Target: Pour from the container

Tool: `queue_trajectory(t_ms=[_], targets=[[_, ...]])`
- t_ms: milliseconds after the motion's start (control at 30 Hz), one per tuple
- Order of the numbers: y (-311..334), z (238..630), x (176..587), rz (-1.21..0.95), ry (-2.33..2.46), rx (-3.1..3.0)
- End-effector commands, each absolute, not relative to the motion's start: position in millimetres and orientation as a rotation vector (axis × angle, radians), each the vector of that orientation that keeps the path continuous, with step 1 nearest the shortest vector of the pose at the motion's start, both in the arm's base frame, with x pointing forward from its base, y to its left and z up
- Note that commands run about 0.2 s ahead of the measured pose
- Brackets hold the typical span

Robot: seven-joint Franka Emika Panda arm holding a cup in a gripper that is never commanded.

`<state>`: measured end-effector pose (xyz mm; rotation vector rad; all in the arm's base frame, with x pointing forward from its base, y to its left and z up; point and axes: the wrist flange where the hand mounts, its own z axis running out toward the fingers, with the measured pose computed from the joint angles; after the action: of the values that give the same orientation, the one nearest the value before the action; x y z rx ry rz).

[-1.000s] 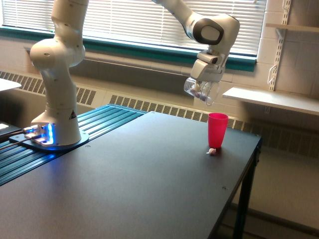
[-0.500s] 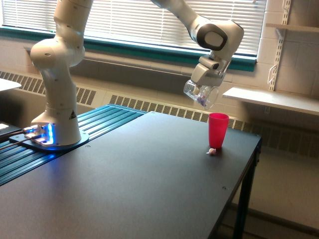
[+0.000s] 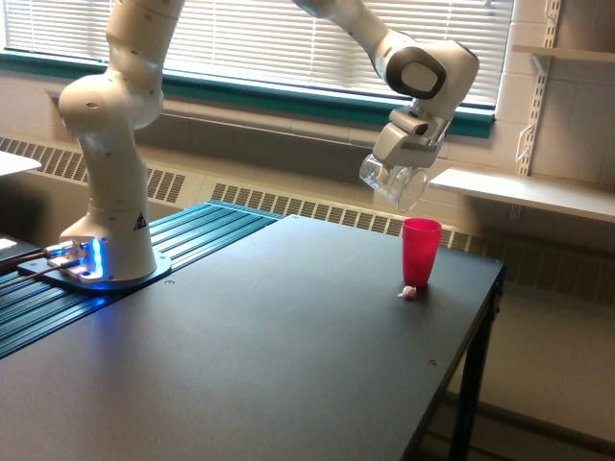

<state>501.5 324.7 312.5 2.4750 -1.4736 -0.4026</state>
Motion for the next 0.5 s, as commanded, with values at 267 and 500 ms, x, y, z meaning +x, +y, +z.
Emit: queue_trajectory(t_ms=[267,500], targets=[[328,308,498,-0.396,-1.487,2.447],[319,318,505,-0.267,-1.535,2.452]])
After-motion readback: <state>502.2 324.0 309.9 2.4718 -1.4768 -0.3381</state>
